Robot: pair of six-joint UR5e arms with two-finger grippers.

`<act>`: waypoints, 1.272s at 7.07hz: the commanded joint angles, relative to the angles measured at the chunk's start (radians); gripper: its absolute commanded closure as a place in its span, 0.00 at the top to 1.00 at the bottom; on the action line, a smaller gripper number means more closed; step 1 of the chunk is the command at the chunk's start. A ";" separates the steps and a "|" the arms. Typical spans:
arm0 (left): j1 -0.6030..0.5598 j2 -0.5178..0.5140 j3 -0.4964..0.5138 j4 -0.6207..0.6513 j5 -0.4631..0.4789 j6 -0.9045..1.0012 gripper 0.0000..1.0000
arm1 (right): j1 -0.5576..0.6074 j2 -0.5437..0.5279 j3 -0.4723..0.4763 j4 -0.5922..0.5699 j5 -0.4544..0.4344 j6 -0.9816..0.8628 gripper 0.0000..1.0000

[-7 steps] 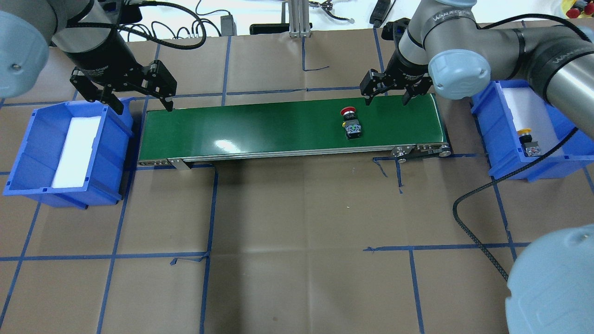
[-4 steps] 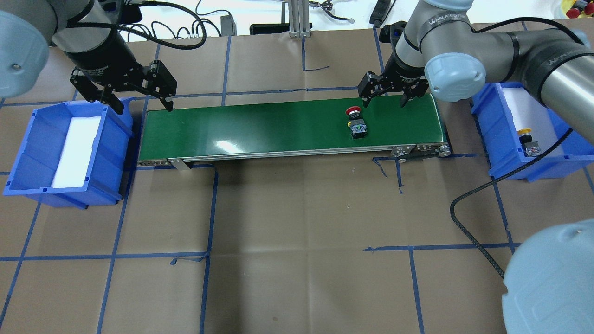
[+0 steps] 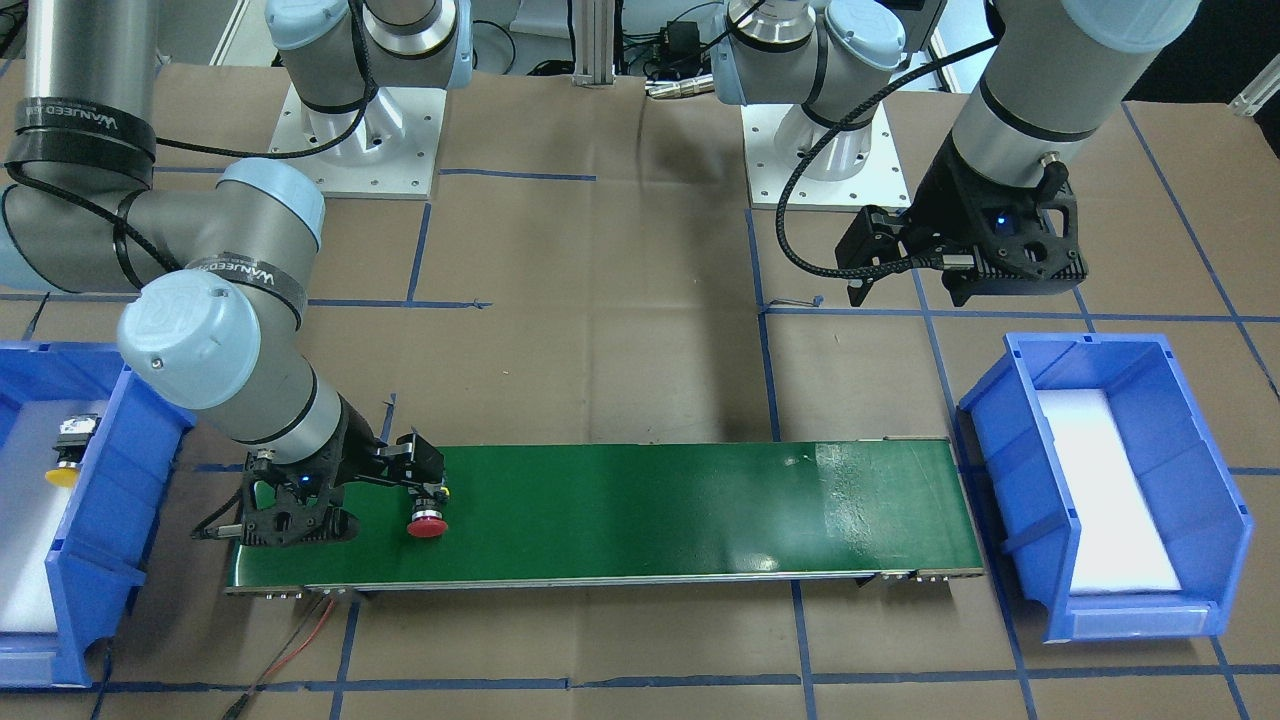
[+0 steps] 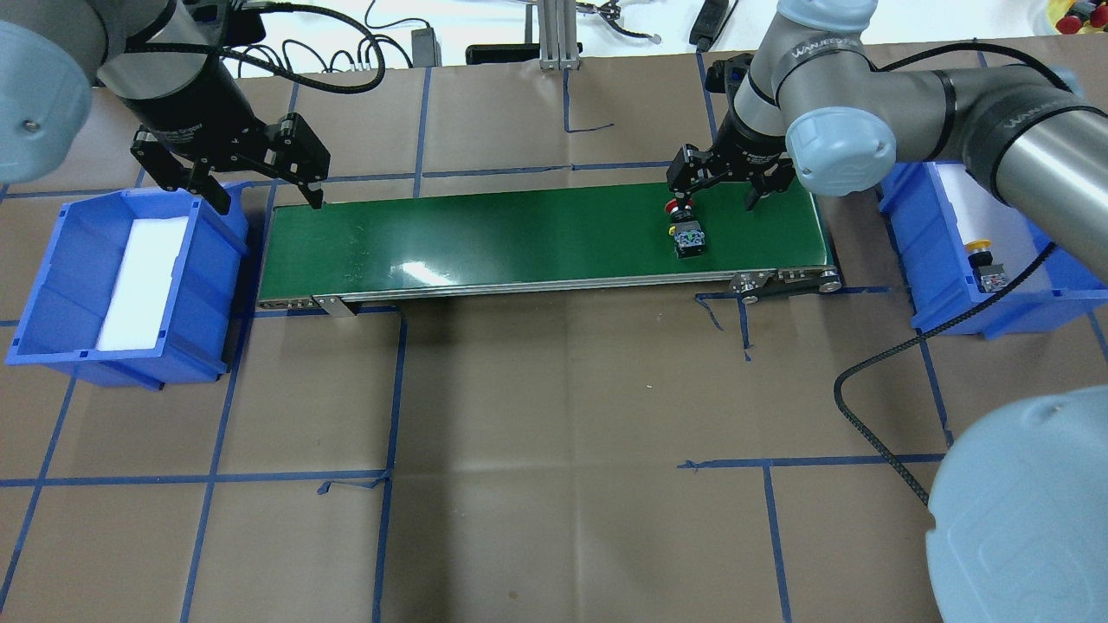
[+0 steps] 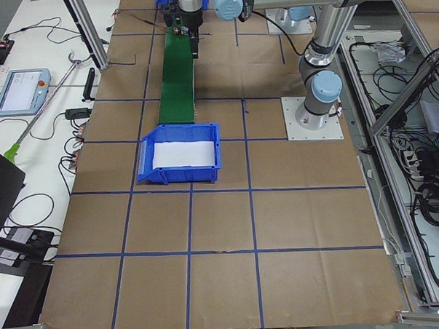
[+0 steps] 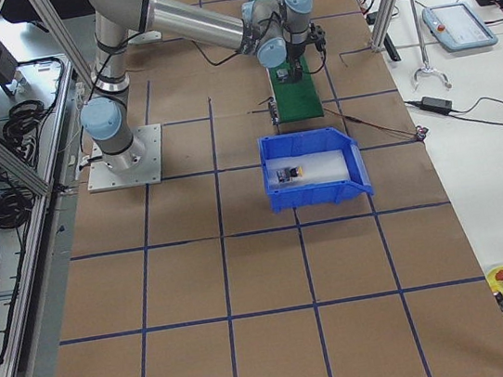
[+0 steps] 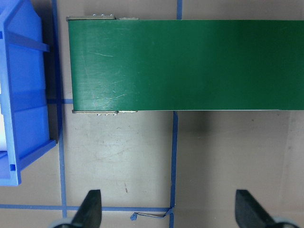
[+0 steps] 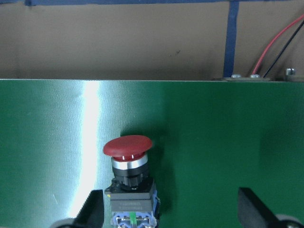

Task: Transport two buttons from left to right
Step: 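Close the right gripper on the red button and lift it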

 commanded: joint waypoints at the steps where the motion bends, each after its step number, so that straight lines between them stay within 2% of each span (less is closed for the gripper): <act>1: 0.000 0.000 0.000 0.000 0.000 0.000 0.99 | 0.000 -0.002 0.054 -0.043 -0.006 0.007 0.99; 3: 0.000 0.000 0.000 0.000 0.000 -0.003 0.99 | 0.000 0.003 0.077 -0.065 -0.007 0.009 0.99; 4: 0.000 0.000 0.002 0.000 0.000 -0.001 0.99 | 0.000 0.008 0.077 -0.065 -0.007 0.015 0.95; 5: 0.000 0.000 0.000 0.000 0.000 -0.001 0.99 | 0.000 0.011 0.079 -0.081 -0.033 0.014 0.67; 6: 0.000 0.000 0.002 0.000 0.000 -0.001 0.99 | 0.000 0.011 0.077 -0.083 -0.114 0.003 0.34; 7: 0.000 0.000 0.002 0.000 0.000 -0.001 0.99 | -0.002 0.011 0.077 -0.078 -0.159 0.001 0.08; 9: 0.000 0.000 0.002 0.000 0.000 -0.001 0.99 | -0.008 -0.003 0.065 -0.068 -0.234 -0.009 0.03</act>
